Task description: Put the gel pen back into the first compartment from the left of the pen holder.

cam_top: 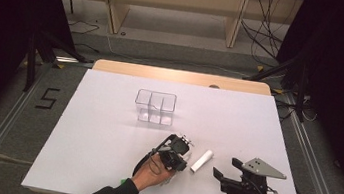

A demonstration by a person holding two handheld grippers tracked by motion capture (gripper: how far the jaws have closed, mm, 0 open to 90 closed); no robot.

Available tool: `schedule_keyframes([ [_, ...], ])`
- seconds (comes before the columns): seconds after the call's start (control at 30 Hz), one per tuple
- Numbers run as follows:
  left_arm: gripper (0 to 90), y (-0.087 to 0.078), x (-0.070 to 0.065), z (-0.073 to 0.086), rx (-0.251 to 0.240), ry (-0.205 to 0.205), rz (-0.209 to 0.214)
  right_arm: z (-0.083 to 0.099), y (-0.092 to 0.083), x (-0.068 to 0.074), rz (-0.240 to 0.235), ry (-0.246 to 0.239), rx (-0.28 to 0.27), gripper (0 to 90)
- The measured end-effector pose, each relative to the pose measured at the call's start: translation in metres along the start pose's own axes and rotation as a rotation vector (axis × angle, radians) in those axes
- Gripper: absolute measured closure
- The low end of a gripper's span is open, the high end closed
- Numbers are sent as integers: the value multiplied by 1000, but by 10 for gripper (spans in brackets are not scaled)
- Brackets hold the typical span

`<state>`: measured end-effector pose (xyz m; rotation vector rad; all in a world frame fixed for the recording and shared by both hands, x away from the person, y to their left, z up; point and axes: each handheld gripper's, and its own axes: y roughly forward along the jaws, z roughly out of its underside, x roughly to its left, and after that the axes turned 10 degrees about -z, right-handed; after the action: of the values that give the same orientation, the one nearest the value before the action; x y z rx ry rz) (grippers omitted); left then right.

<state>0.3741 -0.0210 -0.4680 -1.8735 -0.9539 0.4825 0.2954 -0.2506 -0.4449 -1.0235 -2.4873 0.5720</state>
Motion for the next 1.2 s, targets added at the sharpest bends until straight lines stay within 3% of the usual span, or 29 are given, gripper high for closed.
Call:
schedule_keyframes([
  [0.57,793,1,1,-6,38,-9,6,0,3,-1,-4,-2,5,253],
  [0.8,796,2,5,-8,44,-7,32,-1,3,-1,-7,-3,5,254],
  [1.03,797,0,6,-10,25,4,43,-1,3,-2,-6,-4,-1,254],
  [1.2,798,-7,12,-12,-20,-20,71,-1,2,-2,-5,-3,-4,254],
])
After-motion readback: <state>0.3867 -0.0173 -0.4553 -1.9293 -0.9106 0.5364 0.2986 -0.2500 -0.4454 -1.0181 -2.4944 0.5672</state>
